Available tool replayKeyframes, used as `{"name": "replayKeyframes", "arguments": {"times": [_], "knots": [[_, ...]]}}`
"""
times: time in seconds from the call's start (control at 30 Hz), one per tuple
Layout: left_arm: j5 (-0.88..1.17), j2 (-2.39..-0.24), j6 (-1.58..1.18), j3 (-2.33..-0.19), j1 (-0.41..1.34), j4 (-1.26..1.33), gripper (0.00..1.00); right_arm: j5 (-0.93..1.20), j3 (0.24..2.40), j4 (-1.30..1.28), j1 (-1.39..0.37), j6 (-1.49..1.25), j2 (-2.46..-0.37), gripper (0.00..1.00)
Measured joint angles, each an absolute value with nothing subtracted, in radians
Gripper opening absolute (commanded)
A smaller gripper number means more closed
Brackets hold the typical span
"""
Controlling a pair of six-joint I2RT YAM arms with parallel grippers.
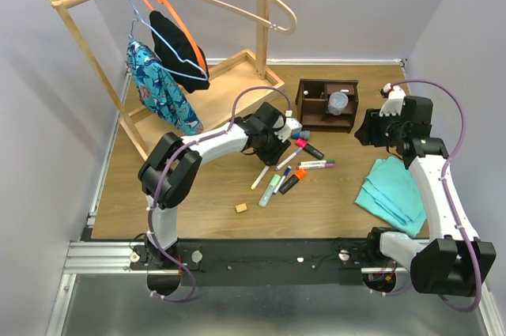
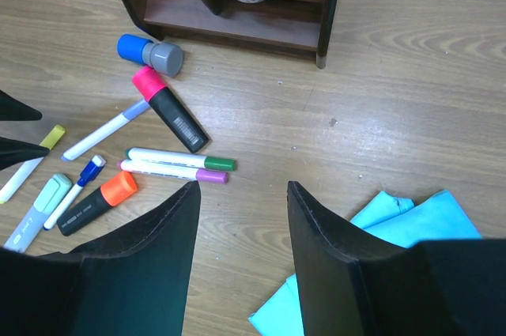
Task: Sort the stationery into containers
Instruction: Pick up the pen from the center of the board, then place the pen in the storage box.
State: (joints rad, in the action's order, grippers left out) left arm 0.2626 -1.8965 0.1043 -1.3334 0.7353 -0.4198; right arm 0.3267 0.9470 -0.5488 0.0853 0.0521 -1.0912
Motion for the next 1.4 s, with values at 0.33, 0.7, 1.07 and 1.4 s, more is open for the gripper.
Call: {"name": "replayKeyframes", "arguments": {"times": [0.33, 0.7, 1.07, 1.4], "knots": [[0.208, -1.964, 0.098, -1.353, 0.735, -0.470, 0.42, 0.331, 0.934, -0.549, 0.101, 0.050, -1.089, 0.56], [0.215, -1.991, 0.089, -1.393, 0.735, -0.492, 0.00, 0.332, 0.931, -0.549, 0.107, 0.049, -1.089, 0.56], [0.389, -1.981, 0.109, -1.735, 0.724, -0.670, 0.00, 0.331, 0.931, -0.549, 0.118, 0.050, -1.102, 0.56], [0.668, -1.850, -0.025, -1.670, 0.705, 0.246, 0.00, 0.331, 0.931, -0.548, 0.118, 0.054, -1.135, 0.56]]}}
